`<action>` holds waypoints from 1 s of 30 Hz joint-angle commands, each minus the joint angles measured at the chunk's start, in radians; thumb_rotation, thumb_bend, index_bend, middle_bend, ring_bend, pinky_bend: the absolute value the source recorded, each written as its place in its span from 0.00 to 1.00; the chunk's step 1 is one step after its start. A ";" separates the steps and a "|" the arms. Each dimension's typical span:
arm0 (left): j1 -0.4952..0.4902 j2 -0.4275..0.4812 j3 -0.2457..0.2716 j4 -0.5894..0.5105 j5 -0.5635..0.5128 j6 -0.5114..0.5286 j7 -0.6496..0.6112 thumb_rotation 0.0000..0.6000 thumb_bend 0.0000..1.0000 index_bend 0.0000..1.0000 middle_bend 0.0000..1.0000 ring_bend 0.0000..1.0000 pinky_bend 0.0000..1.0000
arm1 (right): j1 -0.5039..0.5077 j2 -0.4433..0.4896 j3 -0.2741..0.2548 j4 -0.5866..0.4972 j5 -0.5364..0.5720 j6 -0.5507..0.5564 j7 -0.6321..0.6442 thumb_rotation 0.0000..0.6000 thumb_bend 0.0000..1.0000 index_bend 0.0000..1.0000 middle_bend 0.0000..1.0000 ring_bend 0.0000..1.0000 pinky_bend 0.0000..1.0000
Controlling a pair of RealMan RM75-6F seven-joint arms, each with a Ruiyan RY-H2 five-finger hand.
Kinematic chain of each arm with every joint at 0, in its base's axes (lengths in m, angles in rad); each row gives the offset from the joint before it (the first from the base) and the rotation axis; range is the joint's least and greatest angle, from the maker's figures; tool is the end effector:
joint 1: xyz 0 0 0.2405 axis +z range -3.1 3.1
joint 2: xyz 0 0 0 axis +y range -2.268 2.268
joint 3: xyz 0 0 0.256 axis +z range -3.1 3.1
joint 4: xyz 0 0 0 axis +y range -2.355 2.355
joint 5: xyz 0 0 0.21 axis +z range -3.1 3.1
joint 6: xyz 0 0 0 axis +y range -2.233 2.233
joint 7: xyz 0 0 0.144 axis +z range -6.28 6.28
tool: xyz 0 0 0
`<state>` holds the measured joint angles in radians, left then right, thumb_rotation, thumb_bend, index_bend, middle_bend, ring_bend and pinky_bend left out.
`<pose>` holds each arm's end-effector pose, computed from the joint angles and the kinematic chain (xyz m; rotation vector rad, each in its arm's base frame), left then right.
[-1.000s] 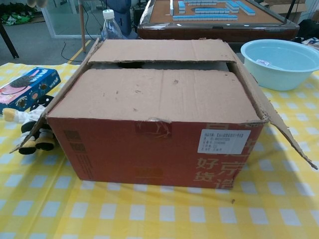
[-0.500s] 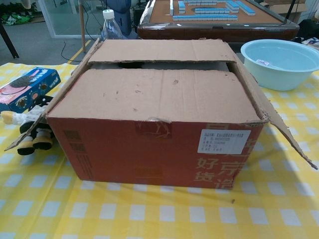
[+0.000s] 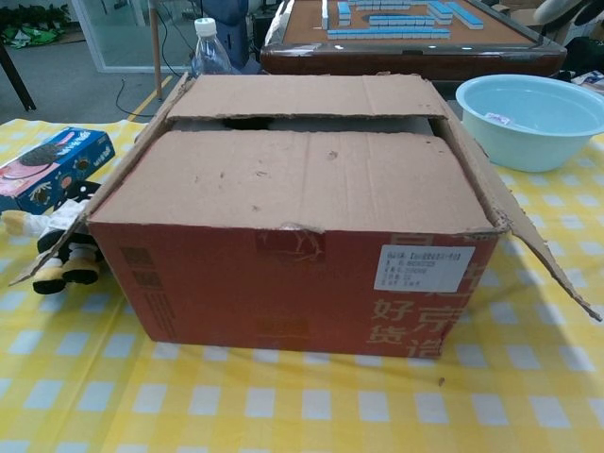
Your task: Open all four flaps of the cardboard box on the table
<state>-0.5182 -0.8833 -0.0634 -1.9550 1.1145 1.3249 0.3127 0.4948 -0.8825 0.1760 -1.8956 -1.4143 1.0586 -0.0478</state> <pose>-0.2120 0.2832 0.1940 -1.5071 -0.7769 -0.8088 -0.1828 -0.2915 0.1678 1.7962 -0.8489 0.9808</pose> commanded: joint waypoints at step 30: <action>0.232 -0.094 0.040 0.144 0.264 0.128 -0.171 0.40 0.43 0.32 0.23 0.10 0.00 | 0.319 -0.296 0.069 0.100 0.379 -0.188 -0.313 1.00 0.32 0.01 0.02 0.00 0.10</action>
<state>-0.2886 -0.9766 -0.0223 -1.8143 1.3772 1.4601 0.1495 0.8056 -1.1693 0.2450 -1.8040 -1.0422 0.8701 -0.3534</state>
